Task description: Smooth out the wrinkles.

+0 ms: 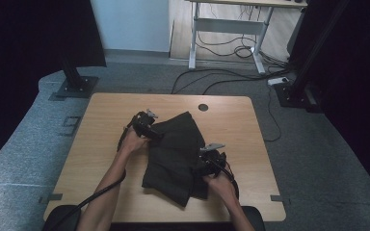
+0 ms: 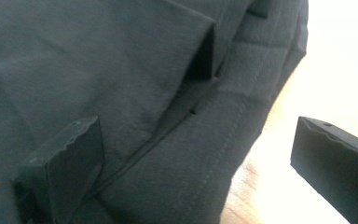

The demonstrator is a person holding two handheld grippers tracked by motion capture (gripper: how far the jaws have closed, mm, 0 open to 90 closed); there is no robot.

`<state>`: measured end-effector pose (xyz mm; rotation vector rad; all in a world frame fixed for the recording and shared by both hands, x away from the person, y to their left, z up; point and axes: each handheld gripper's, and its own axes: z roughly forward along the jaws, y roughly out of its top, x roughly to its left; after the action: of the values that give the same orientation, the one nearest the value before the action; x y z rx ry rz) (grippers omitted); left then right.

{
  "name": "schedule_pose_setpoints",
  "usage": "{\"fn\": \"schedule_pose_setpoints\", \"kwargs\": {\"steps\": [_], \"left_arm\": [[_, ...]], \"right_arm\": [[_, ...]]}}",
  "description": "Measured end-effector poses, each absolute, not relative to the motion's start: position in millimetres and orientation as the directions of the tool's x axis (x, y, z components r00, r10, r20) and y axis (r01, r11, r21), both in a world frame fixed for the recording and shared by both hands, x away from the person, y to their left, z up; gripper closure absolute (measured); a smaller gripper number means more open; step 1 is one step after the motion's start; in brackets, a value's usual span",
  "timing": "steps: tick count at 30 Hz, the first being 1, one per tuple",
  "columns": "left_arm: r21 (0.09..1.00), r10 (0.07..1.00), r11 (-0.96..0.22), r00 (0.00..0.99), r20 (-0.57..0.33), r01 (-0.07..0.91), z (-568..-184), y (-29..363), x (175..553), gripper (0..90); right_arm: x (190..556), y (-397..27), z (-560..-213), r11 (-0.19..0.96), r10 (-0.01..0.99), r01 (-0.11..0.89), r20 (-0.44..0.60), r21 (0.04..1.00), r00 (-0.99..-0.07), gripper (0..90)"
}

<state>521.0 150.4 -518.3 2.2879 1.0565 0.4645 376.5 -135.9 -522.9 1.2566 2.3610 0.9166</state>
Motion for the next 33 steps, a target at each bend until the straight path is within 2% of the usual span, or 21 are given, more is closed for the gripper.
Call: {"fn": "schedule_pose_setpoints", "kwargs": {"steps": [5, 18, 33], "left_arm": [[0.623, 0.796, -0.486, 0.604, 0.027, 0.612, -524.4, 158.1, 519.3, 0.0], [0.613, 0.807, -0.494, 0.588, 0.058, 0.616, -523.0, 173.8, 490.1, 0.4], [0.629, 0.788, -0.509, 0.612, 0.065, 0.588, -522.8, 195.7, 409.8, 2.4]], "right_arm": [[379.8, -136.9, -531.8, 0.419, 0.833, 0.641, 0.009, 0.642, -0.553, 3.0], [404.7, -142.8, -538.6, 0.426, 0.847, 0.665, -0.012, 0.613, -0.532, 2.9], [468.6, -139.7, -537.1, 0.462, 0.829, 0.657, -0.028, 0.596, -0.558, 6.8]]}}
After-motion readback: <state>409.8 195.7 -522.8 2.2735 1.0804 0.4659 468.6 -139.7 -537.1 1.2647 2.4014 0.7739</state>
